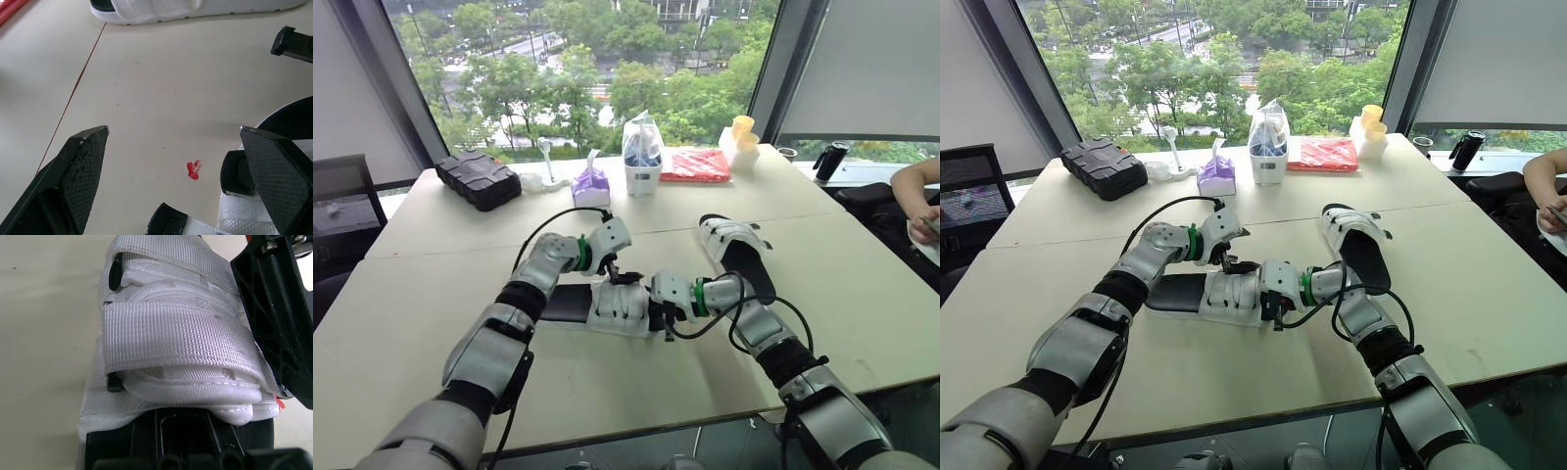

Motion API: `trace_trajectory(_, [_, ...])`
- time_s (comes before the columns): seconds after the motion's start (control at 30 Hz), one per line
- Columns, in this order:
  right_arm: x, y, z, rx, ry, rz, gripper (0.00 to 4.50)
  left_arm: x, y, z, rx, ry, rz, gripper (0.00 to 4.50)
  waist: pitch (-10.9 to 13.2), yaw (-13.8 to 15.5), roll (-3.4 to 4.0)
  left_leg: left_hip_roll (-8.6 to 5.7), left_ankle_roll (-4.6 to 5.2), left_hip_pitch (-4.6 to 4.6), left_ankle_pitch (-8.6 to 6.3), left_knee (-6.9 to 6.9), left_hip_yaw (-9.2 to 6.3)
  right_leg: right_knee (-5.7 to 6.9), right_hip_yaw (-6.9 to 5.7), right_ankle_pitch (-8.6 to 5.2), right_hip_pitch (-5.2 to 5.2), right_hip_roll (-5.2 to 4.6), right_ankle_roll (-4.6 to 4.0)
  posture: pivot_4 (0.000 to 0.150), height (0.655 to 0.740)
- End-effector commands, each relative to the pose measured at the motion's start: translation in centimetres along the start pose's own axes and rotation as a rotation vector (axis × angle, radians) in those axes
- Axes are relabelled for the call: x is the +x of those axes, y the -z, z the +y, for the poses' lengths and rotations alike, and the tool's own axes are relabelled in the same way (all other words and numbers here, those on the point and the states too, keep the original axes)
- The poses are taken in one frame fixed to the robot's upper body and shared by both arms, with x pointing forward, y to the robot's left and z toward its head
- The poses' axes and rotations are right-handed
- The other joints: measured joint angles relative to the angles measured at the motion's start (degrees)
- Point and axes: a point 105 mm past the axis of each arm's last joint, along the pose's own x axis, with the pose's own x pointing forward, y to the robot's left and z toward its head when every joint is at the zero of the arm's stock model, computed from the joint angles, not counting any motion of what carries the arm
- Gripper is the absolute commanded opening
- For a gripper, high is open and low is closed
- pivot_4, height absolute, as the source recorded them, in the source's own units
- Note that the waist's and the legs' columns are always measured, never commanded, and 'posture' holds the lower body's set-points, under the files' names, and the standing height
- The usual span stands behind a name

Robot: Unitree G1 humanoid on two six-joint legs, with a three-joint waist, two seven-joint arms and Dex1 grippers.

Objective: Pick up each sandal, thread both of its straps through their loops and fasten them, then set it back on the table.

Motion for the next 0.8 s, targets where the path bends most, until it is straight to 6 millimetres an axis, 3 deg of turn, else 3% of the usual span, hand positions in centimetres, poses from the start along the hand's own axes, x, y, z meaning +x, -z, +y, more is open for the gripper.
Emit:
trace_trajectory(0.03, [0.6,4.0,2.9,0.104,-0.087,0.145,0.0,-0.2,2.7,-0.4,0.02,0.014,0.123,4.44,-0.01,-0.03,0.0,0.0,0.0,0.0,0.0,0.0,0.0,0.0,0.0,0.0,0.0,0.01,0.01,0.15,0.74])
trace_trajectory(0.27, [0.4,3.0,2.3,0.091,-0.071,0.114,0.0,-1.8,2.9,1.4,0.043,-0.086,0.086,4.44,-0.03,-0.08,0.0,0.01,0.01,0.01,0.0,0.0,-0.01,0.01,0.0,-0.02,-0.01,0.02,0.03,0.15,0.74])
trace_trajectory(0.4, [-0.2,1.0,1.2,0.038,-0.016,0.068,0.0,-4.1,3.2,3.0,0.018,-0.166,0.028,4.44,0.01,-0.01,0.01,0.01,0.0,-0.15,0.0,-0.03,-0.01,0.06,0.01,-0.01,-0.22,0.02,0.02,0.15,0.74])
trace_trajectory(0.5, [-1.0,-0.3,1.5,0.016,-0.004,0.051,0.0,-6.0,-0.1,3.8,-0.04,-0.184,-0.25,4.44,0.05,0.54,0.02,-0.03,0.0,-0.34,0.0,-0.03,-0.01,0.12,0.0,-0.01,-0.4,-0.02,0.02,0.15,0.74])
trace_trajectory(0.57, [-1.5,-0.5,1.6,-0.023,0.006,0.069,0.0,-7.1,-0.7,4.3,-0.039,-0.211,-0.309,4.44,0.06,1.22,0.01,-0.06,-0.01,-0.9,0.0,0.11,-0.05,0.16,-0.03,0.02,-0.9,-0.05,0.05,0.15,0.74])
trace_trajectory(0.7, [-3.0,-1.1,1.5,-0.041,0.051,0.082,0.0,-9.0,-0.6,4.2,0.062,-0.219,-0.327,4.44,0.09,1.67,0.02,-0.14,-0.26,-1.87,-0.07,1.02,-0.02,0.7,0.0,0.03,-1.73,-0.08,0.14,0.15,0.74])
trace_trajectory(0.8, [-4.9,-1.6,1.4,-0.047,0.094,0.095,0.0,-10.6,-0.2,3.5,0.205,-0.176,-0.287,4.44,0.12,1.76,0.02,-0.25,-0.16,-2.03,-0.12,1.13,0.03,0.86,0.06,0.03,-1.95,-0.18,0.14,0.15,0.74])
